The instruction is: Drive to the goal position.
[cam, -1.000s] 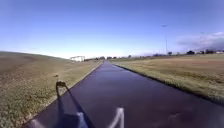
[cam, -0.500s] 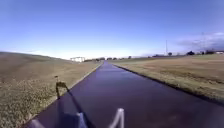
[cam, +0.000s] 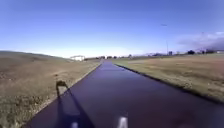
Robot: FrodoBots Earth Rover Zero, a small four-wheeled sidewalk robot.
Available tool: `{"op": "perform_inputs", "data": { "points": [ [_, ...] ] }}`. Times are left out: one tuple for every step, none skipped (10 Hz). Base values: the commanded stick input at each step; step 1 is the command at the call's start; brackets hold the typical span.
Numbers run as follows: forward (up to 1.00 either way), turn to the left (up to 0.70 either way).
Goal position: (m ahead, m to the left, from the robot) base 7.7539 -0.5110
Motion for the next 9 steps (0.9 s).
{"op": "perform_inputs", "data": {
  "points": [
    [1.0, 0.0],
    [1.0, 0.0],
    [1.0, 0.0],
    [1.0, 0.0],
    [1.0, 0.0],
    [1.0, 0.0],
    [1.0, 0.0],
    [1.0, 0.0],
    [1.0, 0.0]
  ]
}}
